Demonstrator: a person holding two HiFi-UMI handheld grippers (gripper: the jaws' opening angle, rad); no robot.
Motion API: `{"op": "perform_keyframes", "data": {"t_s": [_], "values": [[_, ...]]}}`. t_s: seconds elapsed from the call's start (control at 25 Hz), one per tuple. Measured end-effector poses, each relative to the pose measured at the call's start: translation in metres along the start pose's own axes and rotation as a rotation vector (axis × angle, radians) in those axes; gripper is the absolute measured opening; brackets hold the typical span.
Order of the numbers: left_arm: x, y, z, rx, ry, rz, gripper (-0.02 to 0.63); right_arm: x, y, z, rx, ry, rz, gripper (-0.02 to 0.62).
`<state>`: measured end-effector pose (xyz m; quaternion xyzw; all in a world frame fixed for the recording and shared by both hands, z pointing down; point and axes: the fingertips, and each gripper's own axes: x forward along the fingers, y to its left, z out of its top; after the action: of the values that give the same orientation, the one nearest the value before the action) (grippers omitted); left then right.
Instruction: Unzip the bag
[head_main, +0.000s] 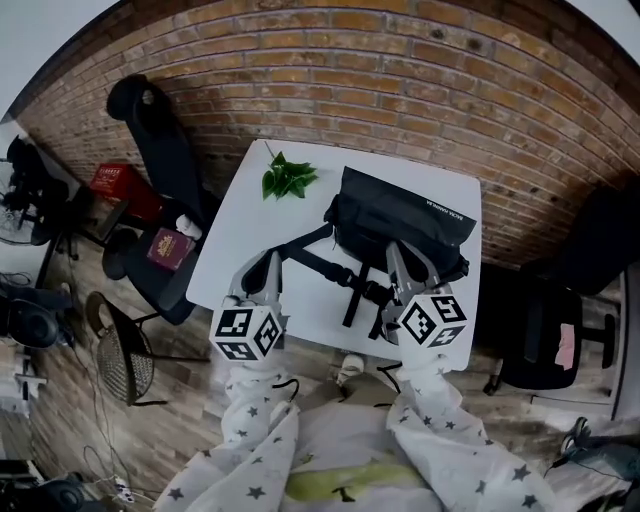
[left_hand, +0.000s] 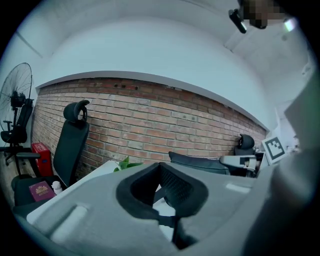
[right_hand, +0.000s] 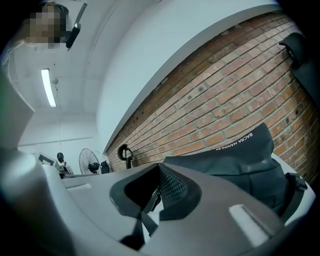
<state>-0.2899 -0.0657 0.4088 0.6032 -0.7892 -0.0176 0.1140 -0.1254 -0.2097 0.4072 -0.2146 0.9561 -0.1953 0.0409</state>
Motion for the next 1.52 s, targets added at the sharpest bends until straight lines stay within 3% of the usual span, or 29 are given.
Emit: {"op": "perform_keyframes", "data": {"t_s": [0.4, 0.76, 1.32, 1.52], "values": [[0.061, -0.006, 0.004, -0.005, 0.028, -0.131, -0.002, 0.017, -0.007, -0.014, -0.008, 0.037, -0.030, 0.006], [0.121, -0.006, 0.004, 0.027, 0.121, -0.322, -0.002, 0.045, -0.012, -0.036, 0.070, 0.044, -0.141, 0.018], [0.182, -0.024, -0.022, 0.020, 0.224, -0.606, 0.112, 0.094, 0.007, -0.114, 0.182, 0.152, -0.216, 0.137], [0.194, -0.040, -0.035, 0.024, 0.259, -0.693, 0.202, 0.105, 0.006, -0.131, 0.190, 0.177, -0.251, 0.141]]}}
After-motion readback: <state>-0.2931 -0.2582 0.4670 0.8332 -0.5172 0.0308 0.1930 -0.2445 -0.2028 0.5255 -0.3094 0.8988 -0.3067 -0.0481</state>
